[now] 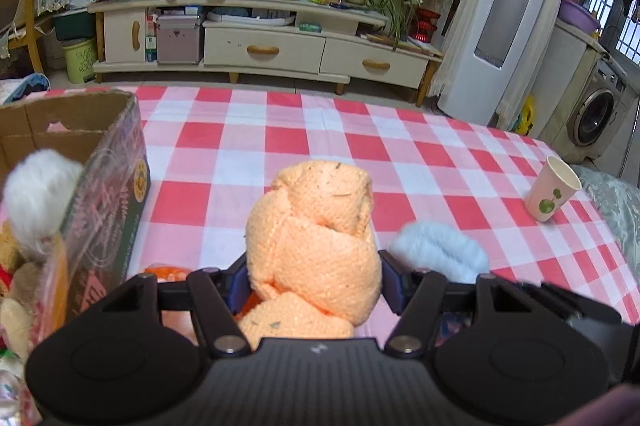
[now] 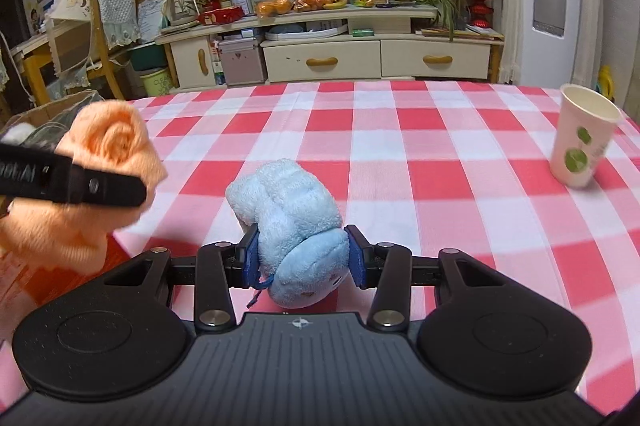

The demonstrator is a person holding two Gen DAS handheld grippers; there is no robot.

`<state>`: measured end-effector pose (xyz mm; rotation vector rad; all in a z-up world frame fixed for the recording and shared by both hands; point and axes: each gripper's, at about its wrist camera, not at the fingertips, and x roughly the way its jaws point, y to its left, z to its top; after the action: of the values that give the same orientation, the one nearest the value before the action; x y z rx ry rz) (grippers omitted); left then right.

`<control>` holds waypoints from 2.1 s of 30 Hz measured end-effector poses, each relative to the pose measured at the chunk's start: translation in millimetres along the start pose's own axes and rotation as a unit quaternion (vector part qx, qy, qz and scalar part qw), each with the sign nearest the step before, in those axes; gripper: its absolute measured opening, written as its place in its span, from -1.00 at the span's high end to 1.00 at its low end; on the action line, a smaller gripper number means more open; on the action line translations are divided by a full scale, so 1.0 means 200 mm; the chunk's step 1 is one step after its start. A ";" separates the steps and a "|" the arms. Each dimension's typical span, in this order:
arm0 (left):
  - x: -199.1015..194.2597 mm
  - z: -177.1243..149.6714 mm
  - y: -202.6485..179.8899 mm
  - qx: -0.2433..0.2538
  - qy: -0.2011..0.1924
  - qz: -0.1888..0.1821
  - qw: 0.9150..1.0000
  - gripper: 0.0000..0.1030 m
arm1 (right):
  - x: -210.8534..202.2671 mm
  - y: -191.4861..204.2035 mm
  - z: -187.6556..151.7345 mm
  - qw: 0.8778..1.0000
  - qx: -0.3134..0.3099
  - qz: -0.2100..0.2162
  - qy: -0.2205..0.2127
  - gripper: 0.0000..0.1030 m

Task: Organize soft objects
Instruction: 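Carry the headband and orange towel into the cardboard box and open both tools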

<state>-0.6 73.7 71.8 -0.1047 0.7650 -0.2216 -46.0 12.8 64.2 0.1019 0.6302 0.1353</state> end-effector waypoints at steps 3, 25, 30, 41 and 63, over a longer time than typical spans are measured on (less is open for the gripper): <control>-0.03 0.01 0.00 -0.001 -0.009 -0.004 1.000 -0.21 | -0.05 0.02 -0.02 1.000 0.005 0.001 0.002 -0.05; -0.28 0.12 0.18 -0.011 -0.099 0.023 0.995 -0.22 | -0.25 0.23 0.10 0.999 0.007 0.019 -0.034 -0.05; -0.34 0.14 0.23 -0.014 -0.124 0.041 0.991 -0.23 | -0.26 0.32 0.16 0.998 -0.004 0.032 -0.050 -0.05; -0.40 0.19 0.39 -0.035 -0.155 0.083 0.984 -0.23 | -0.25 0.51 0.26 0.995 -0.023 0.067 -0.074 -0.05; -0.39 0.25 0.77 -0.109 -0.146 0.137 0.974 -0.24 | -0.03 0.88 0.47 0.985 -0.059 0.146 -0.077 -0.05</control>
<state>4.4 242.2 132.2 -0.2315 0.4995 0.1402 -12.1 180.4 166.7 0.0893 0.4491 0.4428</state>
